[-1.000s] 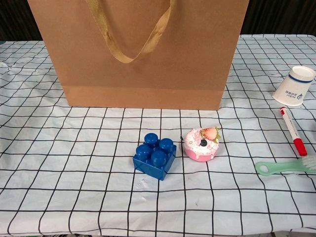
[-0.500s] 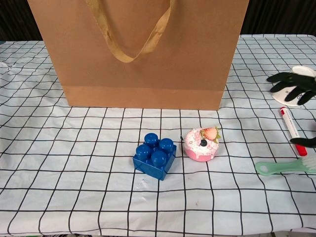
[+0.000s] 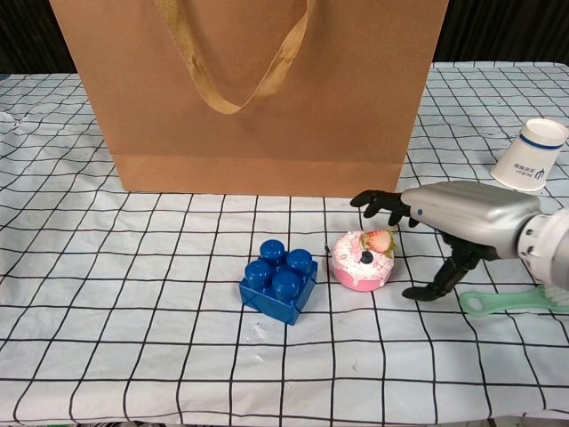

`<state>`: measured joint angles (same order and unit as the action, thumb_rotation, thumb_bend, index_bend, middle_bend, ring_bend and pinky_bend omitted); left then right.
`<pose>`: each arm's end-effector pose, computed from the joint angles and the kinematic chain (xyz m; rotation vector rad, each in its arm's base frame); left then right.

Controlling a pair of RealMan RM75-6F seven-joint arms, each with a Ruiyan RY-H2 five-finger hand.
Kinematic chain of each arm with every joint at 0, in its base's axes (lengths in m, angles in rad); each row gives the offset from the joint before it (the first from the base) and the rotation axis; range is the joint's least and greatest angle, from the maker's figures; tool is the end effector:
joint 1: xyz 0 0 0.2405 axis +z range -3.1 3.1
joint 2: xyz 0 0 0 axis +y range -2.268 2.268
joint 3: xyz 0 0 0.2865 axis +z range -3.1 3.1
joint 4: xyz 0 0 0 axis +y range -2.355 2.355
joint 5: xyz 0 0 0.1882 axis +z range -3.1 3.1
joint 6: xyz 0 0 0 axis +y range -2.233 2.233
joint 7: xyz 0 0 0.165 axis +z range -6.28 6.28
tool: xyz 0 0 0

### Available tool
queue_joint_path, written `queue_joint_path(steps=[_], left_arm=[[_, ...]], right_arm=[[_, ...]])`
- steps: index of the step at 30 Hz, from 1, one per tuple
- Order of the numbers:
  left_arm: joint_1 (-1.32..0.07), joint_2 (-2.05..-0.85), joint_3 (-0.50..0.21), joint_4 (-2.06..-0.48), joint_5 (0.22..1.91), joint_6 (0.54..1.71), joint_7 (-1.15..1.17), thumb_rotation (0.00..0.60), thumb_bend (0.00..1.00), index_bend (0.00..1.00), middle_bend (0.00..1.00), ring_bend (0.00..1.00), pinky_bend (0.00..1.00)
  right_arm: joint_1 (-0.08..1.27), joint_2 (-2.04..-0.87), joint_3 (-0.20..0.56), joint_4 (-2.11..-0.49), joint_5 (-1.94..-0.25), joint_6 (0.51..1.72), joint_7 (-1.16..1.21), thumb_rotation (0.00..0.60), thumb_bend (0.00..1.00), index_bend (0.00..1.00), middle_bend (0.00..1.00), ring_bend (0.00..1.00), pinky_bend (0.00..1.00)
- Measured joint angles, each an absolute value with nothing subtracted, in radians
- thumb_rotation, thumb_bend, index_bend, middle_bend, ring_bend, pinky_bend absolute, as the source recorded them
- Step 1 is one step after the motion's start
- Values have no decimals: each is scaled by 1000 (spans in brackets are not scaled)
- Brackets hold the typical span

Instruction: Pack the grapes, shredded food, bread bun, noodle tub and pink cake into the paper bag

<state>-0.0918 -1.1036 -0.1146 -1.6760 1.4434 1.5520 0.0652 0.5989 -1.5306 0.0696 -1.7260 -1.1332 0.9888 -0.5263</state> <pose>-0.3158 0.2144 0.2159 -1.2747 -0.8171 -0.9544 -0.1763 -0.2951 -0.0224 2.0067 -1.0303 0.8288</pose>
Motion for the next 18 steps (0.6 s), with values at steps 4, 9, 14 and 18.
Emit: queue_joint_path(steps=[4, 9, 14, 18], left_arm=[[-92, -1104, -116, -1676, 1441, 1552, 65, 600, 75, 87, 52, 0, 0], [-93, -1105, -115, -1676, 1442, 1549, 68, 600, 76, 87, 52, 0, 0], [-92, -1104, -116, -1677, 1442, 1551, 67, 600, 76, 87, 52, 0, 0], [-91, -1102, -116, -1677, 1442, 1552, 62, 600, 75, 87, 52, 0, 0]], right_arm=[[625, -1561, 85, -1704, -1096, 972, -553, 600, 169, 91, 131, 198, 225], [635, -1575, 88, -1699, -1096, 977, -554, 600, 174, 156, 186, 244, 225], [648, -1582, 87, -1708, -1096, 974, -562, 600, 207, 218, 227, 270, 225], [661, -1587, 86, -1709, -1075, 968, -583, 600, 221, 230, 233, 272, 225]])
